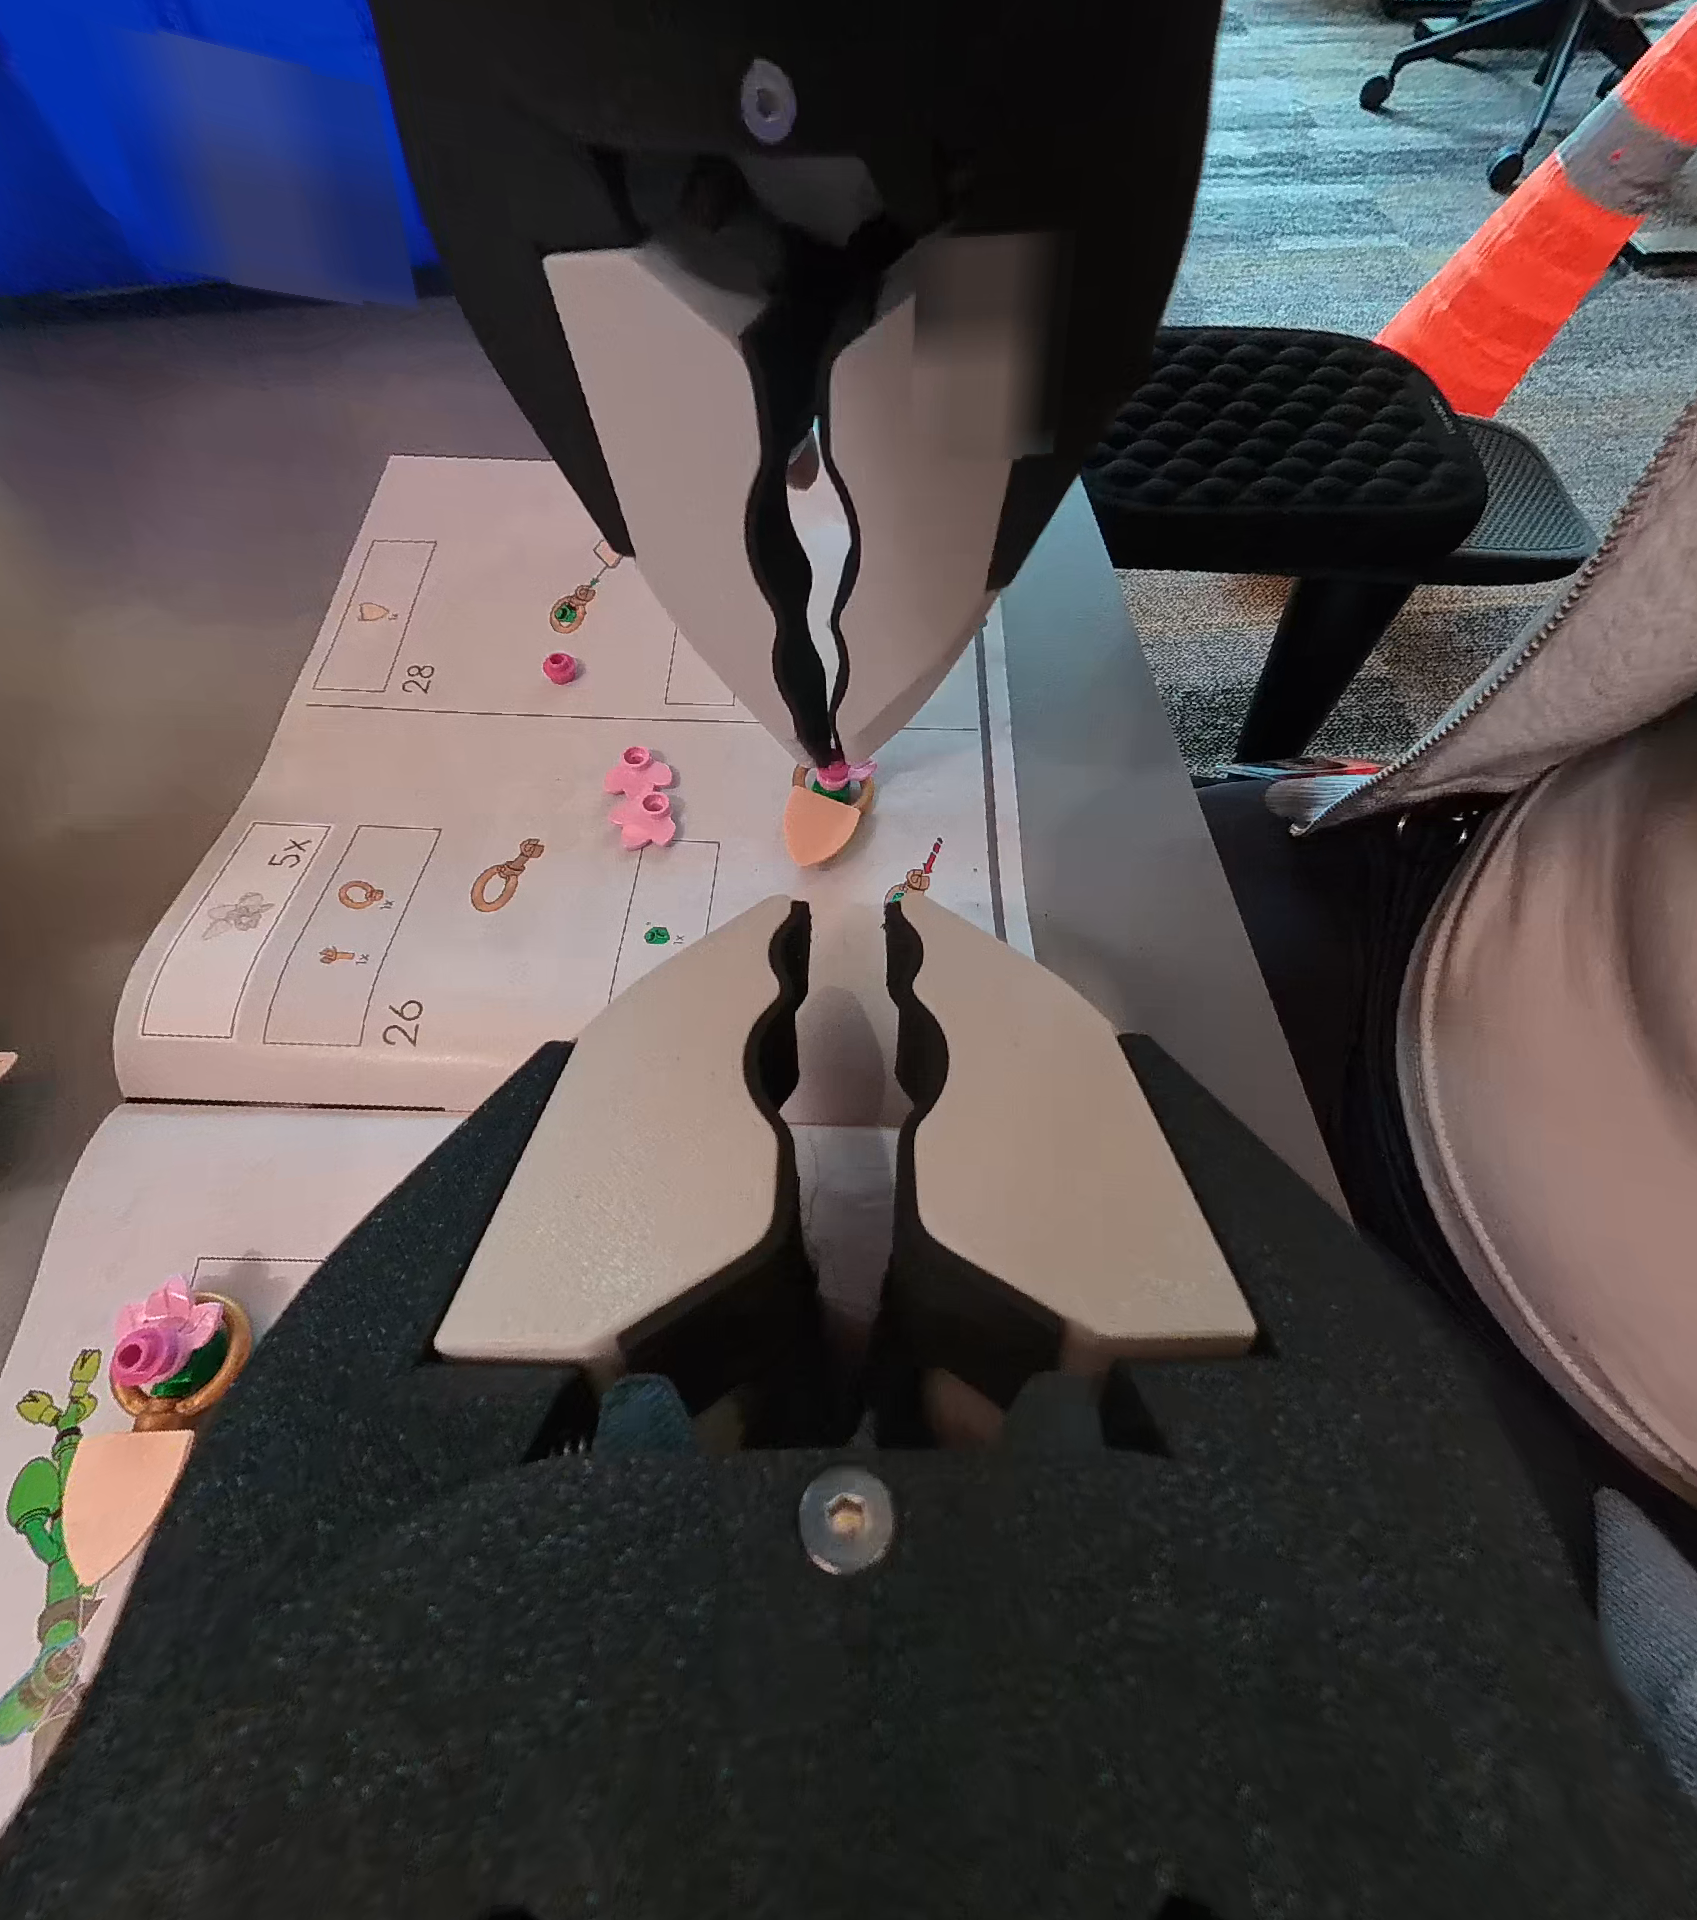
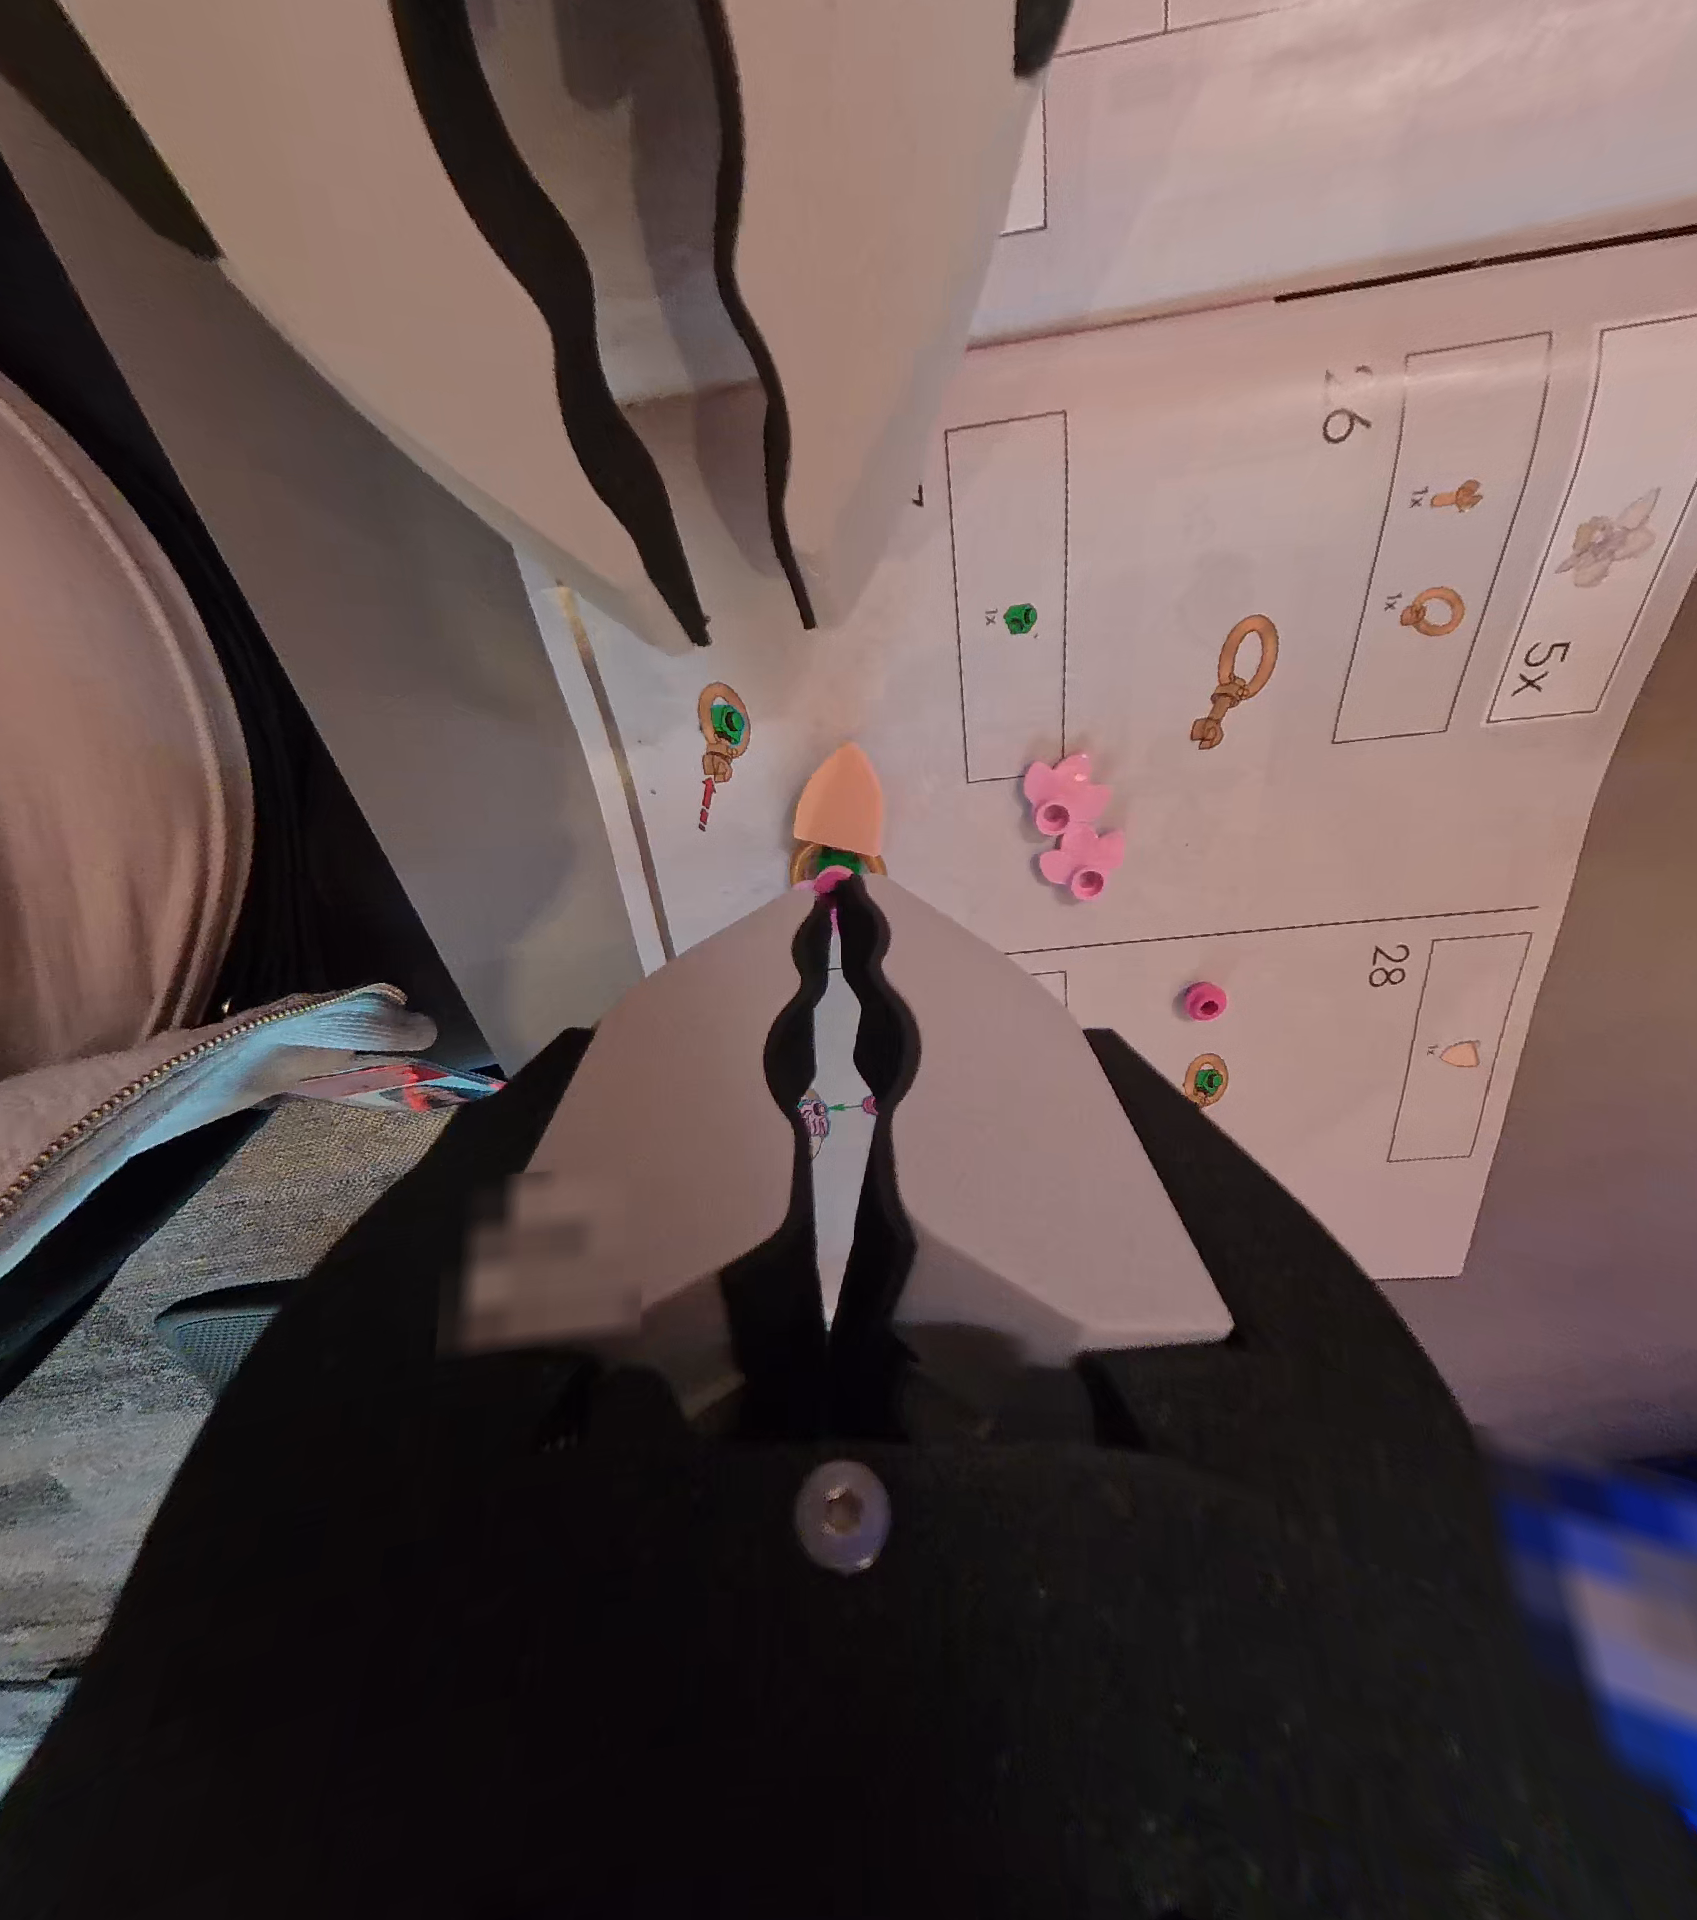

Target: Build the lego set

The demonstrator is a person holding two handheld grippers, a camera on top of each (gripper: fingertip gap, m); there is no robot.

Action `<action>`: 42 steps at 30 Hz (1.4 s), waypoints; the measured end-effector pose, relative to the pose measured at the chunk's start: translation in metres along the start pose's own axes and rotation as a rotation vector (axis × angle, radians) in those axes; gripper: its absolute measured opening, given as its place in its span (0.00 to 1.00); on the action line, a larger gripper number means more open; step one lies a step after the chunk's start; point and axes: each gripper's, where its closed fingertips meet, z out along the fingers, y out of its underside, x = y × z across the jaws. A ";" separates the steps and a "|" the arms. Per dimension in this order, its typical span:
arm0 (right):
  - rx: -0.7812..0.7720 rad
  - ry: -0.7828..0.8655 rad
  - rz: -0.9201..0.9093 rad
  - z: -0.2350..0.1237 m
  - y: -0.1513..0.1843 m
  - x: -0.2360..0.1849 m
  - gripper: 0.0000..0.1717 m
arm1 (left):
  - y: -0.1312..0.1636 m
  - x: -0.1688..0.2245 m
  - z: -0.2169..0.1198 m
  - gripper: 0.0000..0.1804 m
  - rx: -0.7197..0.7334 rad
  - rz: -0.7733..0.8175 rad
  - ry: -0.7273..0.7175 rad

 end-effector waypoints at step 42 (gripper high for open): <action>1.632 0.133 0.123 -0.121 -0.052 0.042 0.19 | -0.062 -0.052 -0.071 0.38 0.599 0.018 -0.358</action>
